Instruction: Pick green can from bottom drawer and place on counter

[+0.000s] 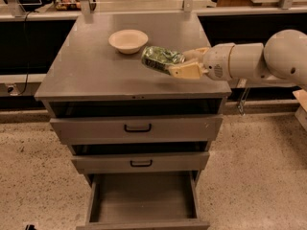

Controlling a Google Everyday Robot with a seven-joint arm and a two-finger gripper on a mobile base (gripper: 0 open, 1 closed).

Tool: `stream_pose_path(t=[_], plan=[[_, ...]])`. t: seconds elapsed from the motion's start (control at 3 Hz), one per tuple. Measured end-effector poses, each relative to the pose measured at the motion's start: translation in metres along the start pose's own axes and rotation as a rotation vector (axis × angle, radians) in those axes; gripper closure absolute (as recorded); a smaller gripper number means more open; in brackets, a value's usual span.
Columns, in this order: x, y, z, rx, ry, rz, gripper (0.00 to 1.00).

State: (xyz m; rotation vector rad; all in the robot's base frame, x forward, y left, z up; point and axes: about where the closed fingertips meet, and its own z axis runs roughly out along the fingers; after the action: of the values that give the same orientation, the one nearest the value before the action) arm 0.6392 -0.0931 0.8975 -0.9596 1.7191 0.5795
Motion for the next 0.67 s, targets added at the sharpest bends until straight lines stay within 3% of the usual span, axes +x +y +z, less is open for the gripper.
stream_pose_path(t=[0.67], plan=[[0.0164,-0.0271,-0.0031,0.006,0.016,0.039,1.0]])
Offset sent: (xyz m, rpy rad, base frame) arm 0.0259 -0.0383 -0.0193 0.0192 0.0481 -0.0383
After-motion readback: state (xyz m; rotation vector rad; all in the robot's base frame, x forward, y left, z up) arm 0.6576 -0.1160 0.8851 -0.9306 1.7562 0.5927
